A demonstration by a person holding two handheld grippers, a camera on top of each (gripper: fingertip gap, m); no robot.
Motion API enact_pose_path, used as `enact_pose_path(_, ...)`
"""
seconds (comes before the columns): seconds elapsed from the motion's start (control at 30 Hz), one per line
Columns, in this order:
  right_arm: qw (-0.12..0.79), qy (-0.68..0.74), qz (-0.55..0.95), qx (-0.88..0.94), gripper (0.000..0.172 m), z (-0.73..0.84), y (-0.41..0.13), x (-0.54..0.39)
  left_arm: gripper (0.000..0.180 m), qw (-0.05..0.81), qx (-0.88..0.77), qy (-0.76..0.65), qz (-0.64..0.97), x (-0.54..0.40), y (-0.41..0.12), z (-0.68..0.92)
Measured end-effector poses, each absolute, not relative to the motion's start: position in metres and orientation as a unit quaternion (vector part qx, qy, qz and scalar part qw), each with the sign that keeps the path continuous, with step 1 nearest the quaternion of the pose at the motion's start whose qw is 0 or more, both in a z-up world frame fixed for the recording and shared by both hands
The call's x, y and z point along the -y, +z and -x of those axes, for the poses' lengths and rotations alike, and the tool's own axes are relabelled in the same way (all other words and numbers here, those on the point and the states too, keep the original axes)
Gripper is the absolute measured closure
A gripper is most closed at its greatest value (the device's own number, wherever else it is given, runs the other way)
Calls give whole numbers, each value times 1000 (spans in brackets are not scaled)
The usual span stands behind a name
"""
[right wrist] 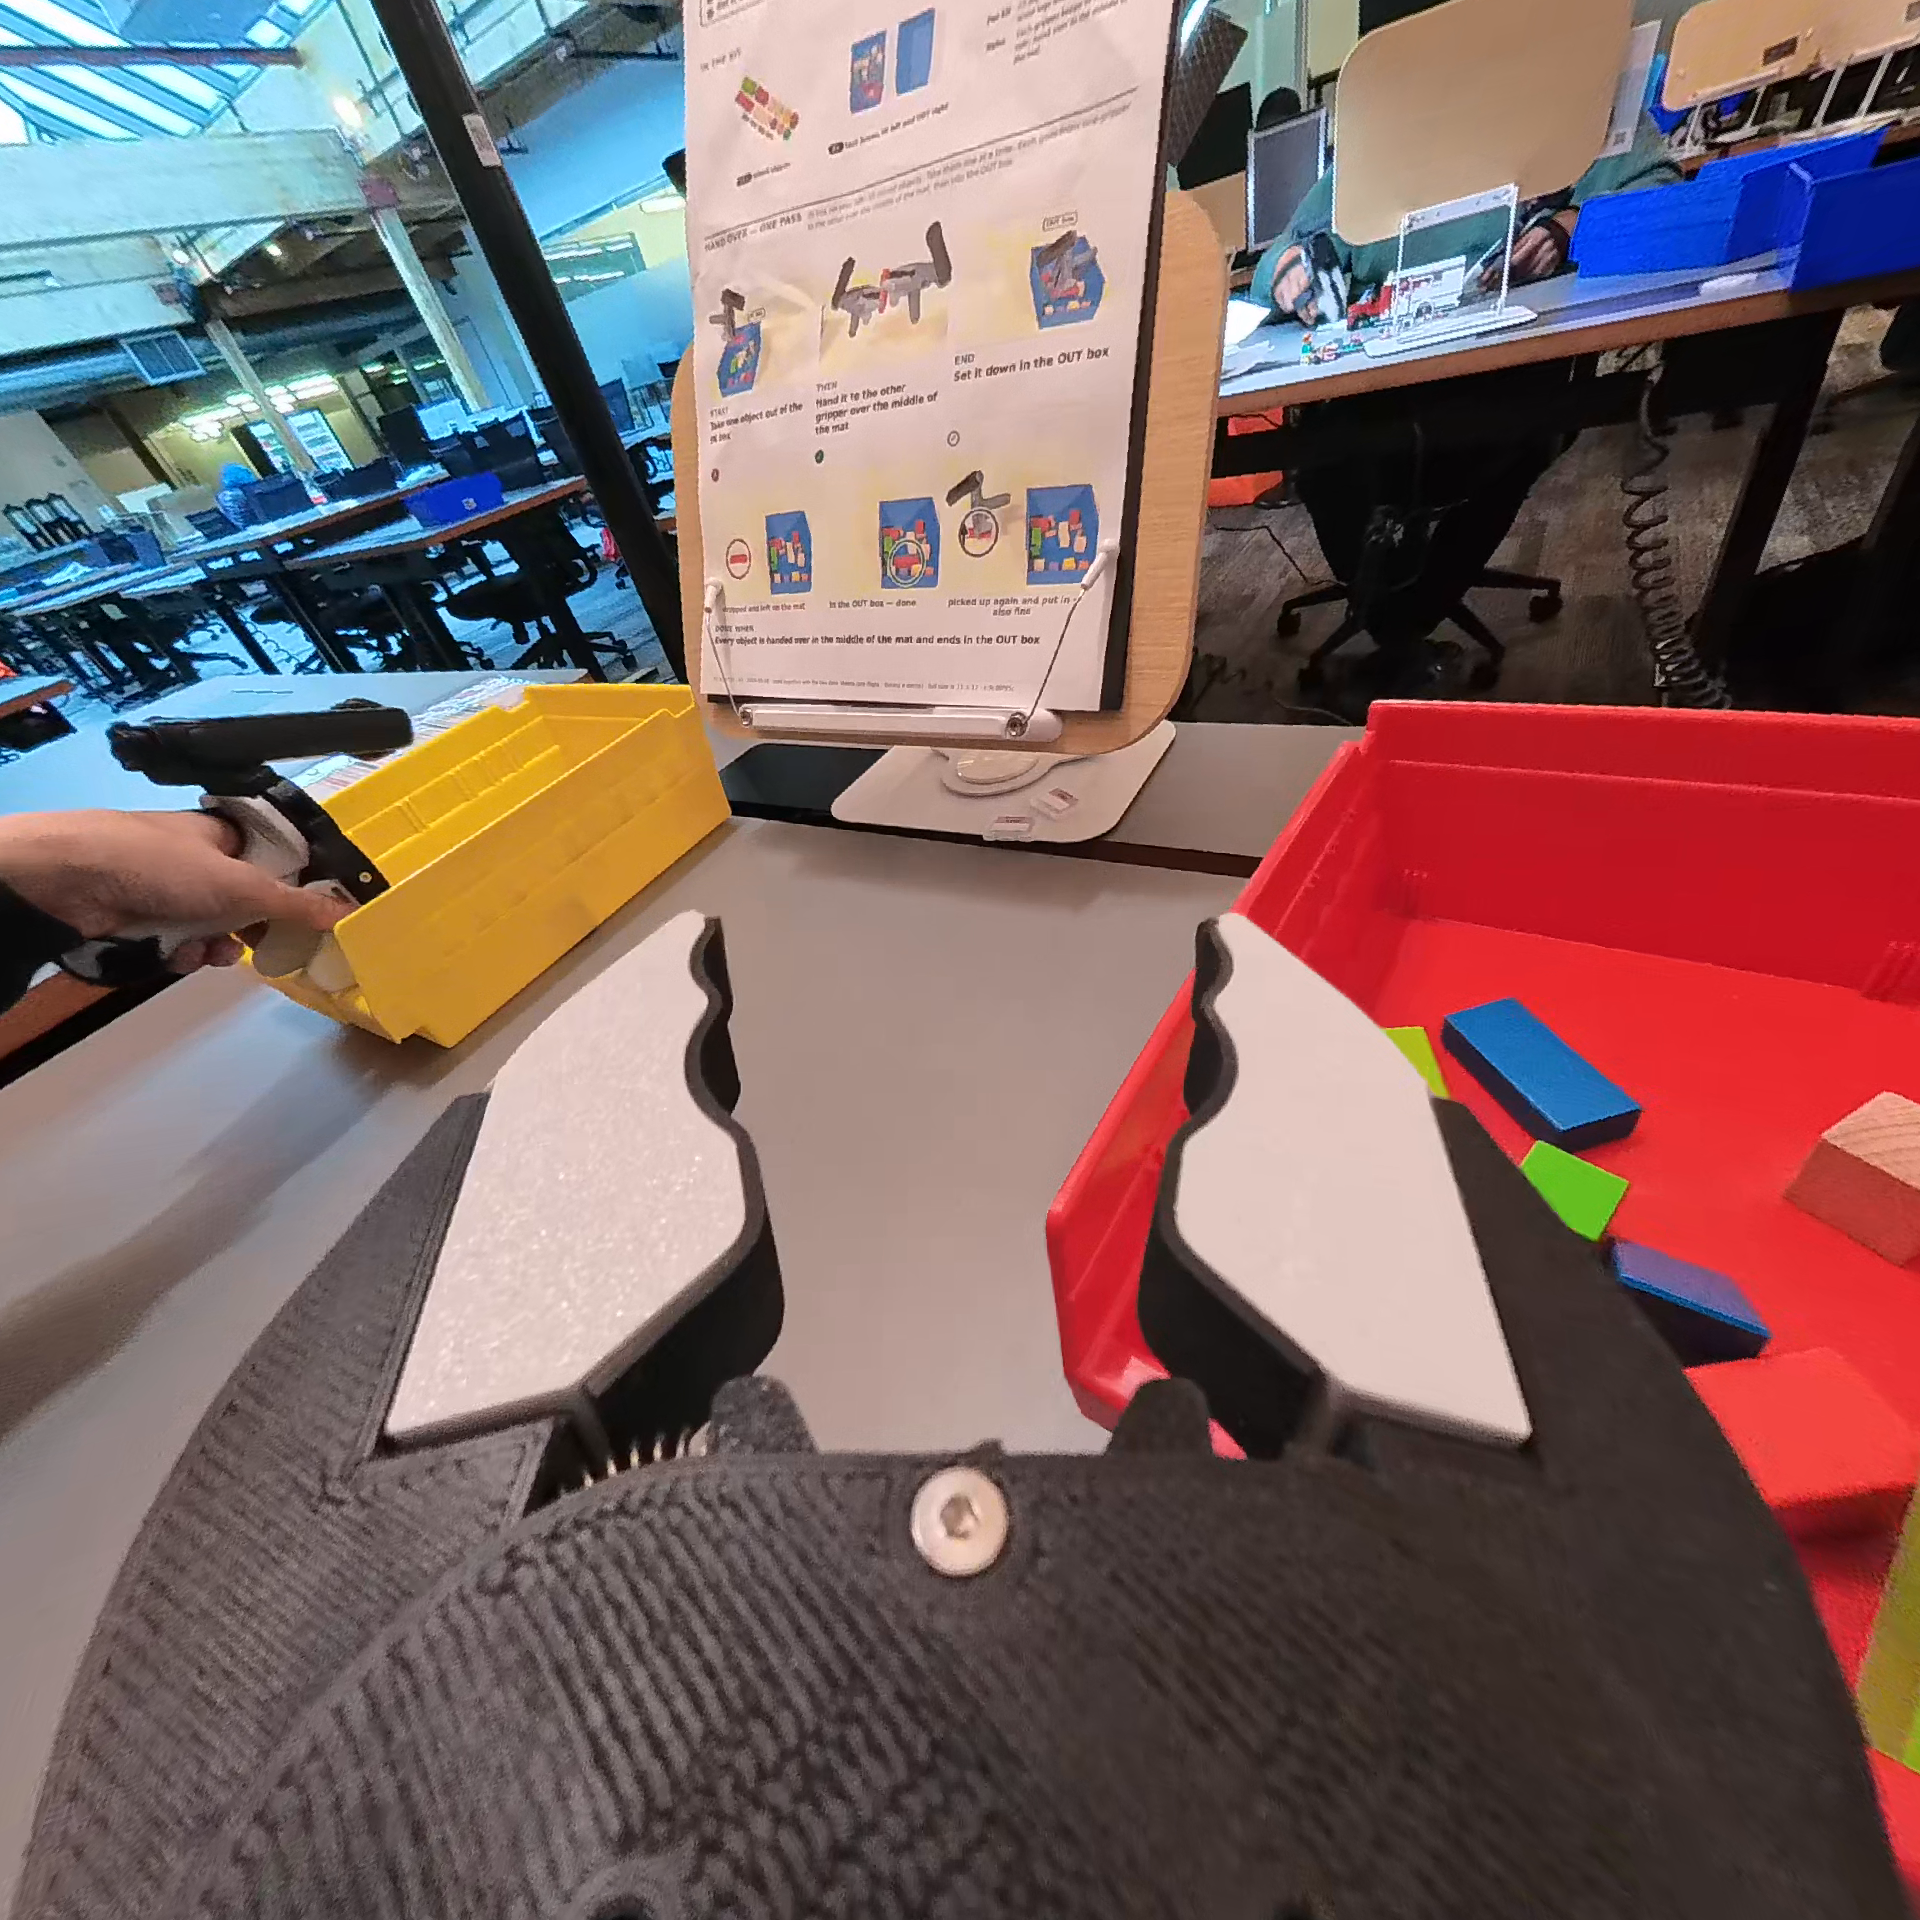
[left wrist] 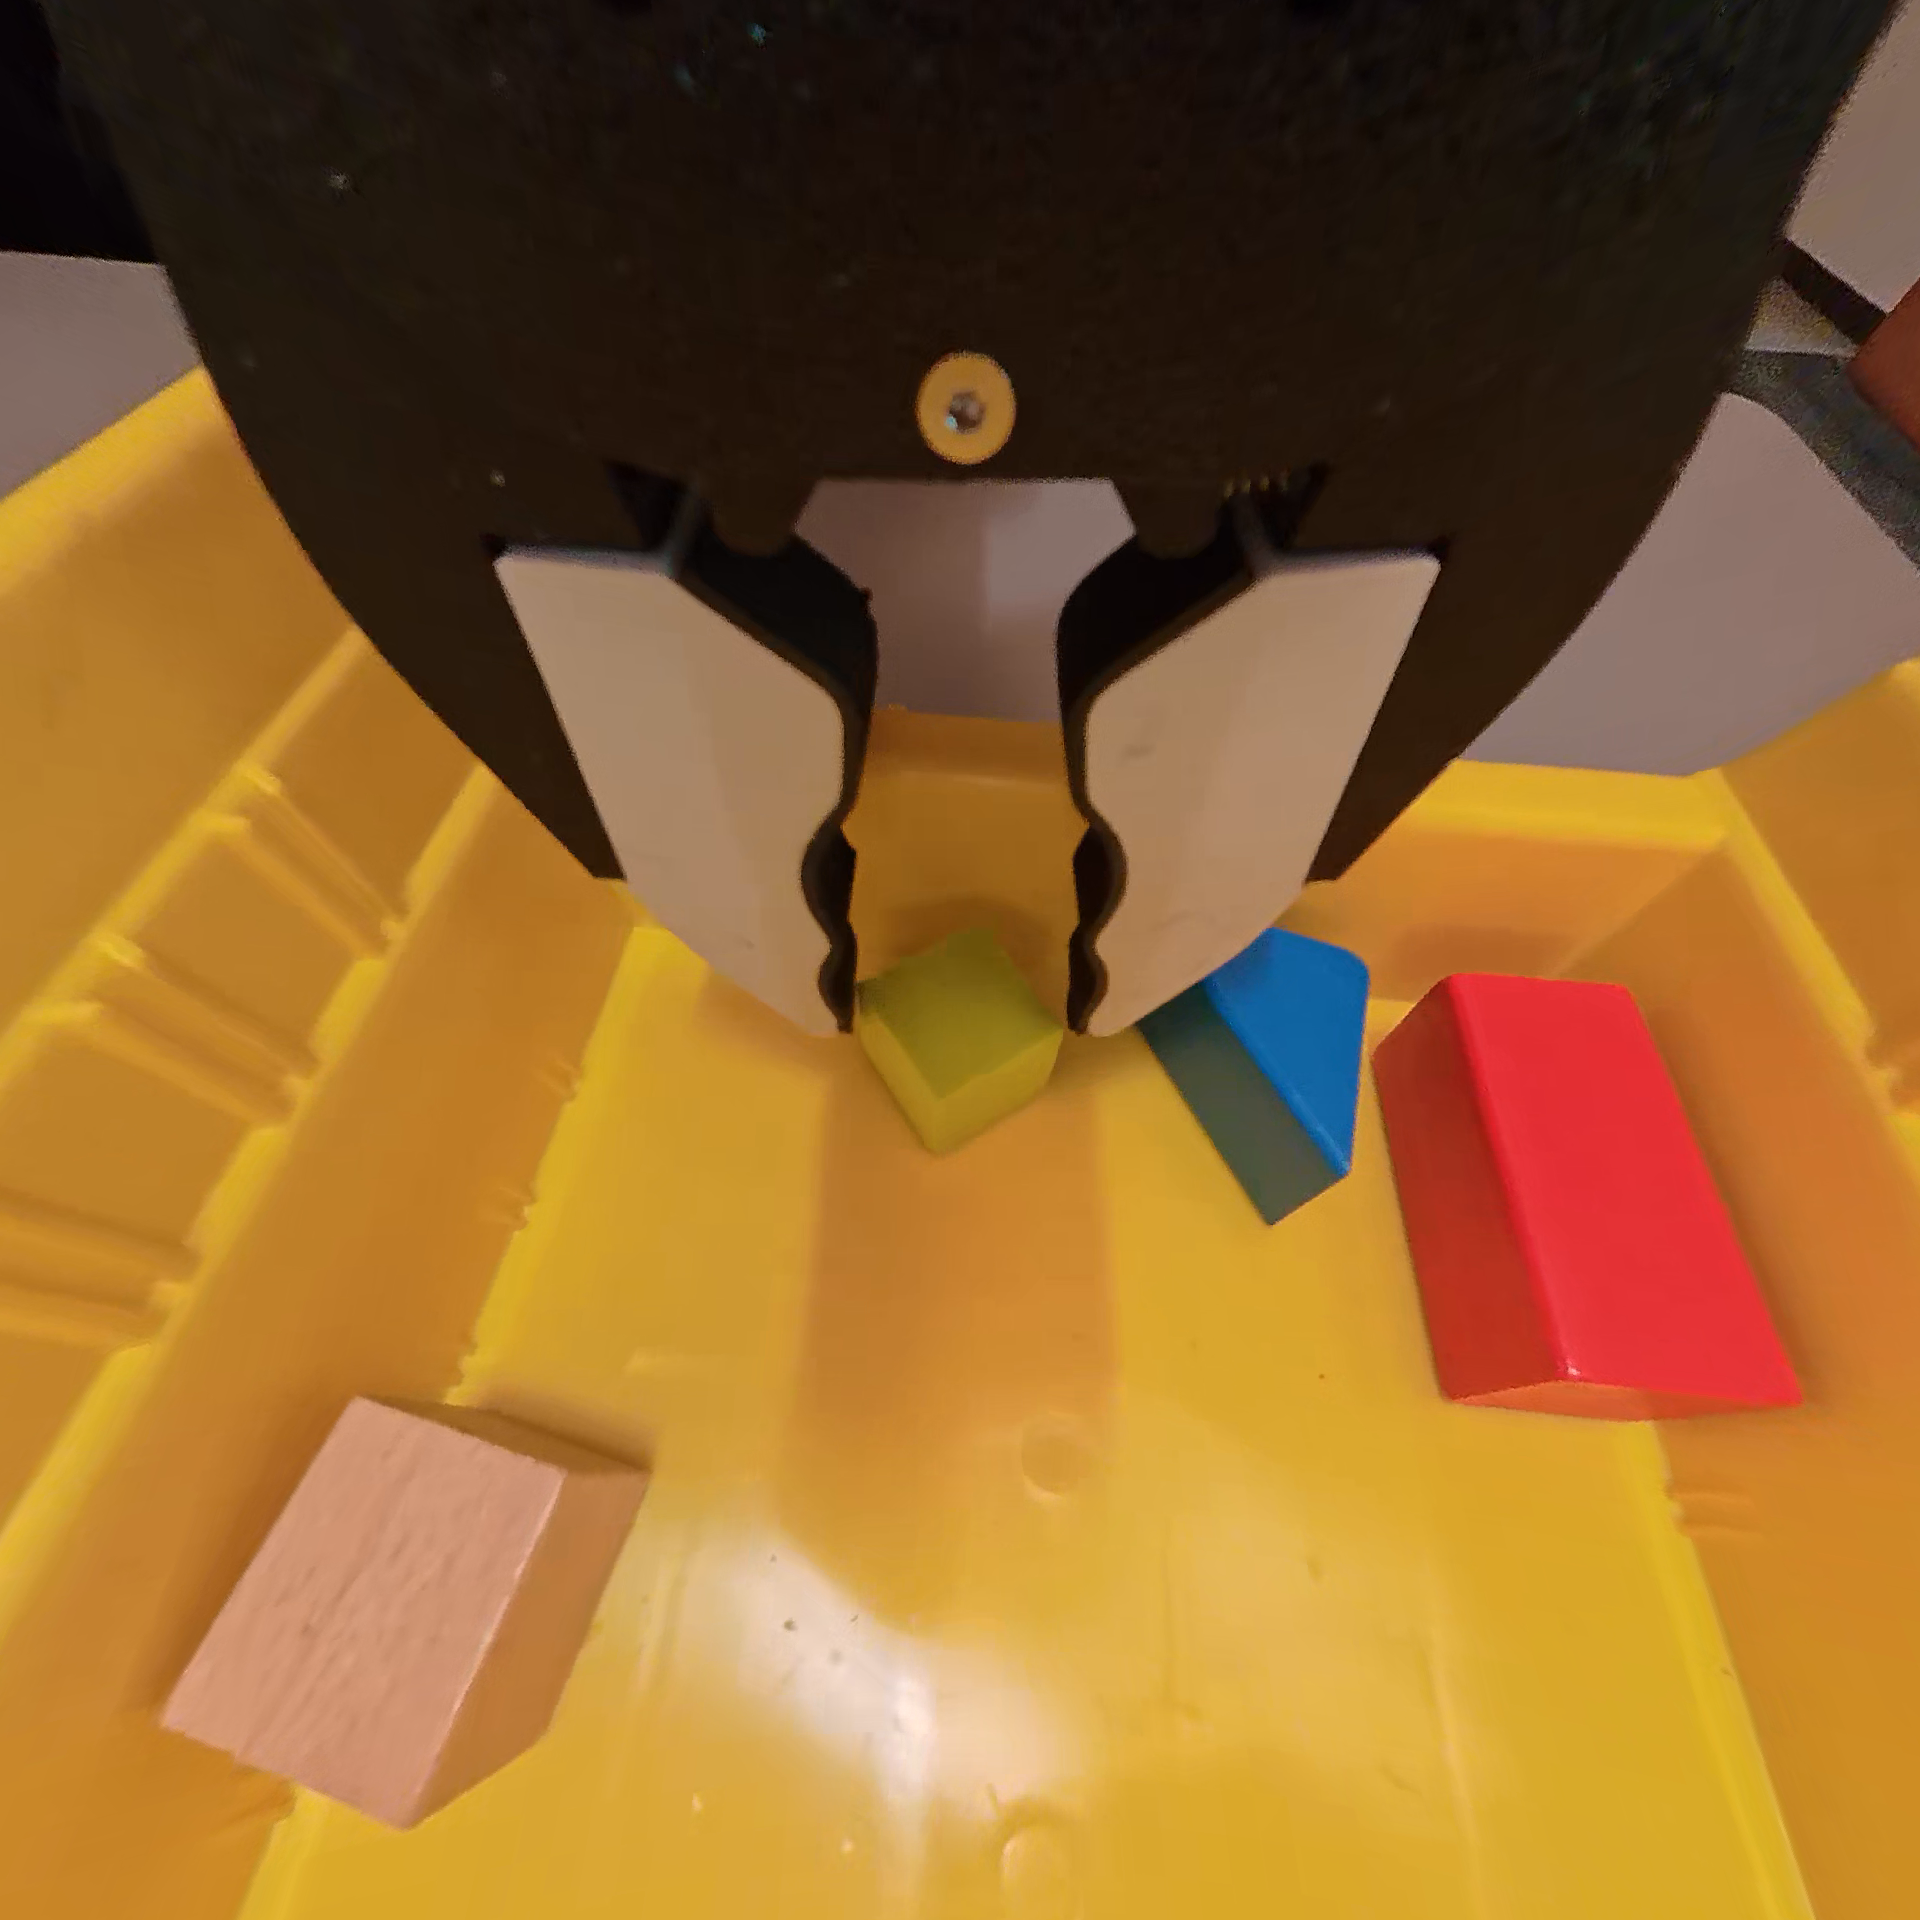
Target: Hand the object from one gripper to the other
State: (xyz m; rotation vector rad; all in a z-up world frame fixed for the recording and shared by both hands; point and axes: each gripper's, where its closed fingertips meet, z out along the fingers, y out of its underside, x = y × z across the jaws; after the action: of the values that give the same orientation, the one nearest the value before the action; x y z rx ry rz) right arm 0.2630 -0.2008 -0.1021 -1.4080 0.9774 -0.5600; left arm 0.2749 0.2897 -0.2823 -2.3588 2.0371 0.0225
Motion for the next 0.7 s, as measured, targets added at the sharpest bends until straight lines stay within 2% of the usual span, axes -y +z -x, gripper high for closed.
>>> enact_pose_path(0.27,618,-234,622,-420,86,-262,-106,192,149,-13,-692,-23,721,-282,-279,-276)
enact_pose_path(0.33,619,-233,623,-418,86,-262,-105,189,149,16,-718,-54,694,-279,-269,-284)
enact_pose_path(0.57,630,-203,641,-390,86,-255,-105,166,149,141,-791,-226,550,-238,-174,-296)
enact_pose_path(0.7,653,-158,653,-350,87,-242,-100,136,149,161,-804,-329,468,-199,-121,-279)
